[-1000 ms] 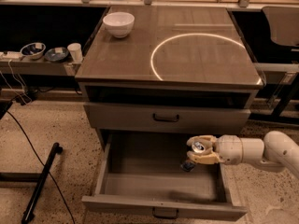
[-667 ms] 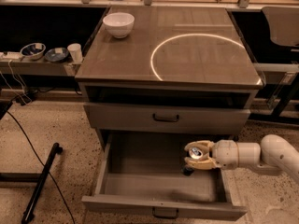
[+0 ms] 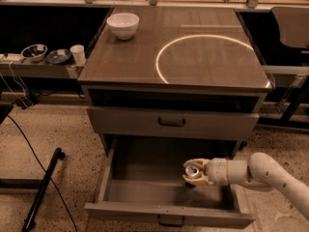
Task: Place redbull can into middle drawer
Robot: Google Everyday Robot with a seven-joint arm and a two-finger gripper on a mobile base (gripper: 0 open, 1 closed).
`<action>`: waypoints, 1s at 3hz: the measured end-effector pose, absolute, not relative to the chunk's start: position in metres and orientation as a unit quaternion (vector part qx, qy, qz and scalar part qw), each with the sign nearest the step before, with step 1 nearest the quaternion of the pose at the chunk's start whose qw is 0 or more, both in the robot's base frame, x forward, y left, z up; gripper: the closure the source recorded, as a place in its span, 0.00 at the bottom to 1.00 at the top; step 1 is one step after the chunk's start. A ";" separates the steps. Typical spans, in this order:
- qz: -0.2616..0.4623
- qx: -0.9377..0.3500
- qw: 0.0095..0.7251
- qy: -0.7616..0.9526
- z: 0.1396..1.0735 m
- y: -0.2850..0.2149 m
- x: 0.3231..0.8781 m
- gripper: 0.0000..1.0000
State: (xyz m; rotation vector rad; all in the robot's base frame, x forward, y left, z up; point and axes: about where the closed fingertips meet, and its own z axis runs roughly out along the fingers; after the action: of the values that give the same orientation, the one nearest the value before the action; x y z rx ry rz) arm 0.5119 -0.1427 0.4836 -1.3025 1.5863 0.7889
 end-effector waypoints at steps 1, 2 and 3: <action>0.333 -0.528 0.440 0.645 0.453 -0.135 0.516 0.74; 0.341 -0.522 0.440 0.647 0.438 -0.134 0.517 0.50; 0.341 -0.522 0.440 0.647 0.438 -0.133 0.517 0.27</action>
Offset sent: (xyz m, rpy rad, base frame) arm 0.0065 0.0045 -0.0618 0.0270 0.0637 0.0041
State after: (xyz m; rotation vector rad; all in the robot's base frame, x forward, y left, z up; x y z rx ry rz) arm 0.5167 -0.1334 0.4381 -1.2963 1.6069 0.8465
